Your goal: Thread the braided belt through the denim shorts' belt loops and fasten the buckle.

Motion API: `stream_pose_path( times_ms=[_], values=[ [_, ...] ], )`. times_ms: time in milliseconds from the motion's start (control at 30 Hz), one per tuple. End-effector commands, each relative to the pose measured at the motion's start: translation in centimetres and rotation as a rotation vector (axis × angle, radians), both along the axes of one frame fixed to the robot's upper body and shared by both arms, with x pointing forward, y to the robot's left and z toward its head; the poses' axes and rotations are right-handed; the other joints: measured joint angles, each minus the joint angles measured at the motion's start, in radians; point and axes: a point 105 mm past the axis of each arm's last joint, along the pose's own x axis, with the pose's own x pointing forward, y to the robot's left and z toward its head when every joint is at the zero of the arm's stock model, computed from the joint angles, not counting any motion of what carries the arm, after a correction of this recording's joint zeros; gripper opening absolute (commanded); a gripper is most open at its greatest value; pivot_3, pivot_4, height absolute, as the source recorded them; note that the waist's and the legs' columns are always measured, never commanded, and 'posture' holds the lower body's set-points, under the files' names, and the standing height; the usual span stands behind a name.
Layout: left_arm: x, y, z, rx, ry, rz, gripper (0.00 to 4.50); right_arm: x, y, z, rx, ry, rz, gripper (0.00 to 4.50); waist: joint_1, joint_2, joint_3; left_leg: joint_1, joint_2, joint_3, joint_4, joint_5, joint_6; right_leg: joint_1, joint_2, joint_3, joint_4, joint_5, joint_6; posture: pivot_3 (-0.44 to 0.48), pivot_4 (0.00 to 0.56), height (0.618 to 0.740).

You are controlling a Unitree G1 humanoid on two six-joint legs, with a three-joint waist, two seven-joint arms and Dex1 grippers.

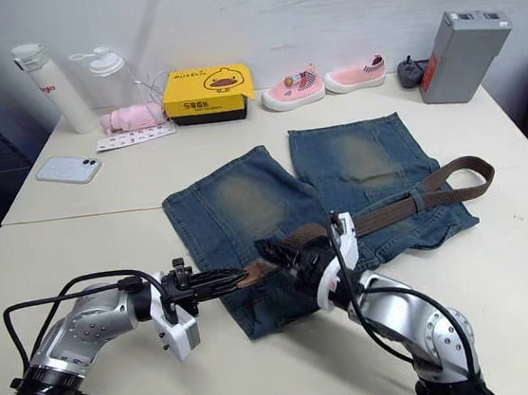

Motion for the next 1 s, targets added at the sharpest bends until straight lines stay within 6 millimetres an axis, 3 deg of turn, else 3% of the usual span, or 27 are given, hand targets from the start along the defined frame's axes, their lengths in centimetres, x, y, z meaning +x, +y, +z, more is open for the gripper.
stream_pose_path(
  times_ms=[33, 167, 300, 333, 400, 433, 567, 700, 800, 1000],
  values=[
    [-0.4, 0.1, 0.7, -0.005, -0.029, -0.012, 0.00, 0.8, -1.4, 0.0, -0.001, 0.020, -0.057, 4.42, 0.001, 0.000, 0.000, -0.001, 0.000, 0.000, 0.000, 0.000, 0.000, -0.002, 0.000, 0.001, 0.001, 0.000, 0.000, 0.000, 0.150, 0.683],
    [-0.5, 0.2, 0.6, 0.000, -0.026, -0.008, 0.00, 1.2, -2.2, -0.4, -0.026, 0.042, -0.083, 3.06, -0.002, 0.000, 0.000, -0.002, 0.000, 0.001, 0.000, 0.000, 0.000, -0.003, 0.000, 0.001, 0.000, 0.000, 0.000, 0.000, 0.150, 0.683],
    [-0.5, 0.2, 0.5, 0.013, -0.012, -0.002, 0.00, 1.2, -2.0, -0.3, -0.017, 0.039, -0.081, 1.38, -0.003, 0.001, 0.000, -0.002, 0.001, 0.001, 0.000, 0.000, 0.000, -0.004, 0.000, 0.002, 0.000, 0.000, 0.000, 0.000, 0.150, 0.683],
    [-0.5, 0.2, 0.4, 0.012, -0.001, 0.000, 0.00, 1.3, -1.9, -0.1, -0.006, 0.035, -0.084, 0.68, -0.003, 0.001, 0.000, -0.002, 0.001, 0.001, 0.000, 0.000, 0.000, -0.004, 0.000, 0.003, 0.000, 0.000, 0.000, 0.000, 0.150, 0.683],
    [-0.3, 0.2, 0.5, -0.015, 0.046, 0.021, 0.92, 1.5, -1.8, 0.4, 0.011, 0.025, -0.092, 0.00, -0.003, 0.001, 0.000, -0.002, 0.002, 0.001, -0.001, 0.000, 0.000, -0.005, 0.000, 0.004, 0.000, 0.000, 0.000, 0.000, 0.150, 0.683],
    [-0.2, 0.3, 0.4, -0.024, 0.070, 0.035, 1.16, 1.6, -1.9, 0.6, 0.020, 0.020, -0.097, 0.00, -0.004, 0.001, 0.000, -0.002, 0.002, 0.001, -0.001, 0.000, 0.000, -0.005, 0.000, 0.004, 0.000, 0.000, 0.000, 0.000, 0.150, 0.683],
    [-0.3, 1.3, -0.6, -0.009, 0.187, 0.095, 2.78, 2.5, -3.2, 1.7, 0.080, -0.029, -0.176, 0.00, -0.004, 0.001, 0.000, -0.001, 0.002, 0.001, 0.000, 0.000, 0.000, -0.005, 0.001, 0.005, 0.000, 0.000, 0.000, 0.000, 0.150, 0.683],
    [-0.1, 3.4, -0.7, -0.199, 0.469, 0.258, 2.88, 3.3, -5.2, 2.5, 0.021, -0.162, -0.276, 0.00, -0.005, 0.002, 0.000, -0.001, 0.002, 0.002, -0.001, 0.000, 0.000, -0.006, 0.001, 0.007, 0.000, 0.000, 0.000, 0.000, 0.150, 0.683],
    [-0.7, 4.9, -1.3, -0.244, 0.587, 0.333, 2.88, 3.7, -6.3, 1.1, -0.007, -0.148, -0.367, 0.00, -0.004, 0.002, 0.000, -0.001, 0.003, 0.002, -0.001, 0.000, 0.001, -0.006, 0.001, 0.010, -0.001, 0.000, 0.000, 0.000, 0.150, 0.683],
    [-0.3, 5.1, 0.5, -0.375, 0.678, 0.407, 2.88, 3.3, -5.4, -0.8, -0.038, -0.171, -0.387, 0.00, -0.002, 0.003, 0.000, -0.001, 0.007, 0.003, -0.001, 0.000, 0.001, -0.006, 0.002, 0.012, -0.002, 0.000, 0.000, 0.000, 0.150, 0.683]
  ],
)
